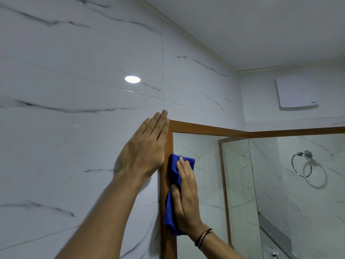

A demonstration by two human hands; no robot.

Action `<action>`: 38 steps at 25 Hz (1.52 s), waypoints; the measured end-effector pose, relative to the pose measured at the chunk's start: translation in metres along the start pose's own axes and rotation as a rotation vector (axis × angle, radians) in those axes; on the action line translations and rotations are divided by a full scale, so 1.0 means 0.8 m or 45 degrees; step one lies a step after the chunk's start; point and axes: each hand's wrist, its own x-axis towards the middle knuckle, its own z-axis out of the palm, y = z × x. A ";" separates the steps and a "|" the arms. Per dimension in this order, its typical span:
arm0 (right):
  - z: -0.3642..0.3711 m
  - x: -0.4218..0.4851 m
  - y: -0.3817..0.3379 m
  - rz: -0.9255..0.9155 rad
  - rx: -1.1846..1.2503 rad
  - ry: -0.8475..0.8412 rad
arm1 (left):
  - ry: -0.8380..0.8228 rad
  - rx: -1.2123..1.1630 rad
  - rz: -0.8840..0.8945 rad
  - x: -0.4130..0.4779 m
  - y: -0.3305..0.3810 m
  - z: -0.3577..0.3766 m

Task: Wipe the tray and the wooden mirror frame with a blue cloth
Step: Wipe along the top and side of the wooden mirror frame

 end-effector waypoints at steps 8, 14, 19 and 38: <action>0.003 0.023 -0.010 0.041 -0.018 0.032 | 0.055 0.010 -0.015 0.001 0.001 0.000; 0.000 0.061 -0.004 0.074 -0.045 0.046 | 0.092 0.022 -0.019 0.006 0.000 0.007; 0.002 -0.010 0.004 0.059 -0.037 -0.044 | -0.028 0.060 0.019 -0.019 0.012 0.014; 0.020 -0.144 0.033 0.077 -0.115 0.009 | -0.049 0.043 -0.160 -0.075 0.052 0.028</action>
